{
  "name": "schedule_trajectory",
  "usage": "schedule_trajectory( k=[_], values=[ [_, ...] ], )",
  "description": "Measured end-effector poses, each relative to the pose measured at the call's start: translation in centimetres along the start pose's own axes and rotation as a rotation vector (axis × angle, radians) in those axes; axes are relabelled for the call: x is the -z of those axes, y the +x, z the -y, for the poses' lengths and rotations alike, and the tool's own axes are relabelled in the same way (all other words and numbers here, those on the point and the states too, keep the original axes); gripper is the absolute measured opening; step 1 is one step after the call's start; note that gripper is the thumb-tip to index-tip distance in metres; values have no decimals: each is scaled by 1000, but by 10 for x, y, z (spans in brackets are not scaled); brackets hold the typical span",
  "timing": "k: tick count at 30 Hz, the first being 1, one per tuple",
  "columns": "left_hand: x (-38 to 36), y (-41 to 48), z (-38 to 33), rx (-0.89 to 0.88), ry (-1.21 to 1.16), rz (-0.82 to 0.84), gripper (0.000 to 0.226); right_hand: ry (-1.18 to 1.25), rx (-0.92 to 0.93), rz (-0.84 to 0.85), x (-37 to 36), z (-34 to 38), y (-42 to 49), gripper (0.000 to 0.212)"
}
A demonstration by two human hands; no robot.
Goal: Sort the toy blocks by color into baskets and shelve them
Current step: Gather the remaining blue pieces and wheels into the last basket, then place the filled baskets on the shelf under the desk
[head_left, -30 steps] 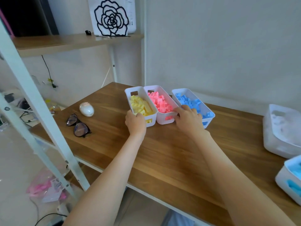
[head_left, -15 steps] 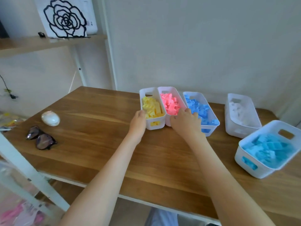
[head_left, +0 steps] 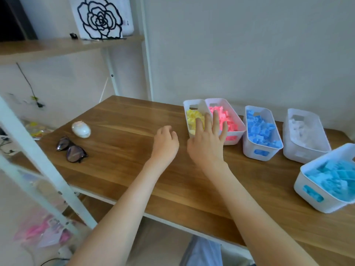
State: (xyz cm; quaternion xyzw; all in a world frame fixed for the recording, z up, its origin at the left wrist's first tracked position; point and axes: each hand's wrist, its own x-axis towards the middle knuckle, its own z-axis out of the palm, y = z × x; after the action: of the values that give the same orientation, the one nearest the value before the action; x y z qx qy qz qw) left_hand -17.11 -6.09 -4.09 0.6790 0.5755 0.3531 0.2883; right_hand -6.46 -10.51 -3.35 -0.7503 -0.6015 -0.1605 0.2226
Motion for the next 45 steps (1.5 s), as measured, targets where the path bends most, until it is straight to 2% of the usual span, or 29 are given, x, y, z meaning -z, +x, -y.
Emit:
schedule_trajectory(
  k=[2, 4, 7, 9, 10, 12, 17, 20, 23, 30, 37, 41, 45],
  values=[
    [12, -4, 16, -37, 103, -49, 40, 34, 70, -46, -6, 21, -4, 50],
    [26, -8, 31, -51, 234, -119, 41, 94, 183, -23, -12, 43, -10, 49],
    [49, -12, 57, 45, 459, -264, 47, 75, 373, 183, -29, 71, -26, 55],
    [64, -16, 77, 100, 659, -351, 53, 120, 488, 332, -42, 82, -34, 51],
    [70, -17, 86, 102, 743, -382, 57, 164, 506, 414, -47, 83, -34, 49],
    [85, -19, 105, 123, 822, -434, 63, 224, 510, 441, -51, 82, -32, 46],
    [108, -6, 120, 364, 641, -509, 86, 276, 494, 420, -49, 79, -31, 44],
    [119, 3, 128, 519, 549, -493, 90, 278, 494, 420, -48, 78, -30, 44],
    [126, 4, 140, 592, 481, -500, 92, 297, 487, 428, -48, 78, -30, 44],
    [127, -3, 135, 531, 402, -571, 82, 315, 466, 456, -49, 76, -32, 43],
    [112, -32, 114, 393, 415, -463, 72, 313, 455, 467, -47, 76, -33, 44],
    [108, -47, 95, 309, 371, -373, 79, 258, 451, 495, -44, 76, -35, 46],
    [119, -59, 70, 237, 300, -373, 76, 326, 352, 548, -35, 81, -38, 45]
  ],
)
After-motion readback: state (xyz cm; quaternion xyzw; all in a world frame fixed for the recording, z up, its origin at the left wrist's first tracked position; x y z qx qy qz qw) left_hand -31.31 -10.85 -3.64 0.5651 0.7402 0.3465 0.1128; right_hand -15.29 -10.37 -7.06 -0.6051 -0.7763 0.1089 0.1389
